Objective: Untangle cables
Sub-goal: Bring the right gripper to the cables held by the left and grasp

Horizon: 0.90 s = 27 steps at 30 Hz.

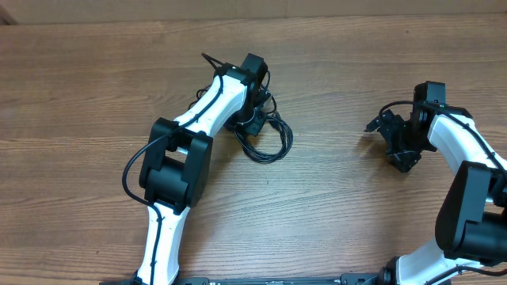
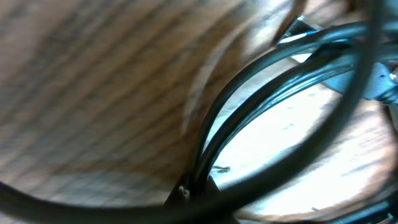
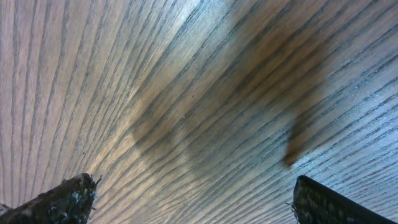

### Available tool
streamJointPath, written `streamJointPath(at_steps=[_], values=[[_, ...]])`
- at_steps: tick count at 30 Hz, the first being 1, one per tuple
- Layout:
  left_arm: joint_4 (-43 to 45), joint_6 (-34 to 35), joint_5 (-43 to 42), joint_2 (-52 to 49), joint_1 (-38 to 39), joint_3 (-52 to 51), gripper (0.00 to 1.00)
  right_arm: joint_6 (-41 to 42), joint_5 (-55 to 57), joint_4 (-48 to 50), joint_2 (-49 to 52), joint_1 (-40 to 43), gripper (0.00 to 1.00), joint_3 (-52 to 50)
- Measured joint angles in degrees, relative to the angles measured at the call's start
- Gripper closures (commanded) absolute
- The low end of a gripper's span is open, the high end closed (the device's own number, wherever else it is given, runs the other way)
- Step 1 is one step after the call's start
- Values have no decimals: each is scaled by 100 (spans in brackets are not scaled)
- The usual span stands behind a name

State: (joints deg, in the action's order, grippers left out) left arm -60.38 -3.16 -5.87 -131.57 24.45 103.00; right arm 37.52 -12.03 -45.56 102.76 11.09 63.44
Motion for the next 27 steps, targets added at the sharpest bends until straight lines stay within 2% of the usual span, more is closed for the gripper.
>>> streamJointPath(at_steps=[4,10,11,15,20,27], values=[[-85,-96,-920,-15,-155,0,96,0,2,-2,0,2,0,0],[-92,-682,-2157,-35,-404,0,96,-4,-166,-192,0,0,0,4],[-85,-756,-2251,-35,-437,0,96,-20,-317,-280,0,0,0,2],[-59,-931,-2529,-35,-483,0,96,-654,-1228,-35,0,-28,14,4],[173,-992,-2861,-35,-457,0,96,-1648,-2426,-81,0,-376,16,4],[142,-1209,-3272,-35,-457,0,96,-1954,-2957,-35,0,-970,14,4]])
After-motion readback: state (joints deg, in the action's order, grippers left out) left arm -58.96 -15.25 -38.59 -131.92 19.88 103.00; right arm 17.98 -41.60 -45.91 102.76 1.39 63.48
